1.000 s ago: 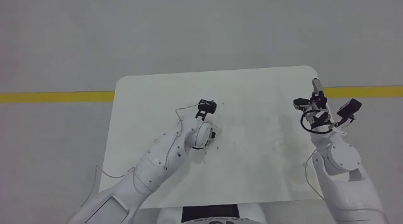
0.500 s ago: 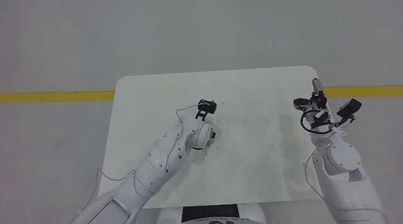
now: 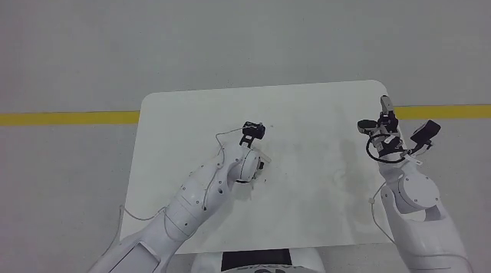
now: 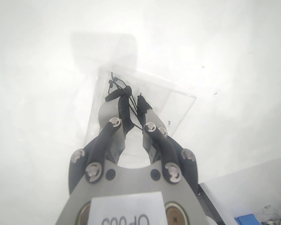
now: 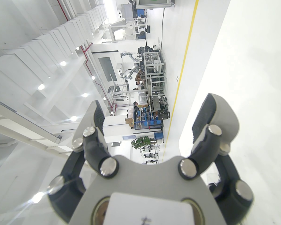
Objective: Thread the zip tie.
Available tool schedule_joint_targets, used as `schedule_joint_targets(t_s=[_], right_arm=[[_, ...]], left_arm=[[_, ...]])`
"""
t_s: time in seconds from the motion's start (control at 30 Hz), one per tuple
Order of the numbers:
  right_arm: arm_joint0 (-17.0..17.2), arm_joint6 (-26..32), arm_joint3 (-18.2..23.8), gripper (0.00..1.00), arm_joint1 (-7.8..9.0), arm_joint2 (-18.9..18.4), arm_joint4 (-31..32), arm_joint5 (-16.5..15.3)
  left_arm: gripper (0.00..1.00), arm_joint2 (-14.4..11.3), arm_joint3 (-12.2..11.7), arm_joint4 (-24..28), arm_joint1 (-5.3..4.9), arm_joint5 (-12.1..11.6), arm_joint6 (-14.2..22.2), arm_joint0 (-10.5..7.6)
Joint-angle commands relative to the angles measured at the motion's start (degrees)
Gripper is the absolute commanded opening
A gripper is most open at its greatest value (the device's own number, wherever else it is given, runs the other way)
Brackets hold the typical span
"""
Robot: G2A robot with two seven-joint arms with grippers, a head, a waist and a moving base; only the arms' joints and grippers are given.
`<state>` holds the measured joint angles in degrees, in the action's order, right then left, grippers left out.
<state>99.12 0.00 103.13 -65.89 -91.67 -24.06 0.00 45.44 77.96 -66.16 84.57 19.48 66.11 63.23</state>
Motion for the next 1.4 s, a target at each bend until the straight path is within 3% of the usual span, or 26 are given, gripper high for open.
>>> schedule_joint_targets(t_s=[0.0, 0.23, 0.4, 0.53, 0.9, 1.37], right_arm=[[0.0, 0.0, 0.0, 1.0, 0.0, 0.0, 0.0, 0.0], [0.0, 0.0, 0.0, 1.0, 0.0, 0.0, 0.0, 0.0], [0.0, 0.0, 0.0, 1.0, 0.0, 0.0, 0.0, 0.0], [0.0, 0.0, 0.0, 1.0, 0.0, 0.0, 0.0, 0.0], [0.0, 0.0, 0.0, 1.0, 0.0, 0.0, 0.0, 0.0], [0.0, 0.0, 0.0, 1.0, 0.0, 0.0, 0.0, 0.0]], left_arm=[[0.1, -0.2, -0.7, 0.2, 0.1, 0.0, -0.1, -0.33], [0.0, -0.6, -2.4, 1.1, 0.41, 0.0, -0.5, -1.24], [0.0, -0.6, -2.5, 1.2, 0.42, 0.0, -0.6, -1.51], [0.0, 0.3, -0.5, 0.4, 0.06, 0.0, -0.3, -0.67], [0.0, 3.1, 8.4, -3.9, -1.48, 0.0, 1.9, 4.48], [0.0, 3.9, 13.5, -5.8, -2.42, -0.5, 1.5, 7.34]])
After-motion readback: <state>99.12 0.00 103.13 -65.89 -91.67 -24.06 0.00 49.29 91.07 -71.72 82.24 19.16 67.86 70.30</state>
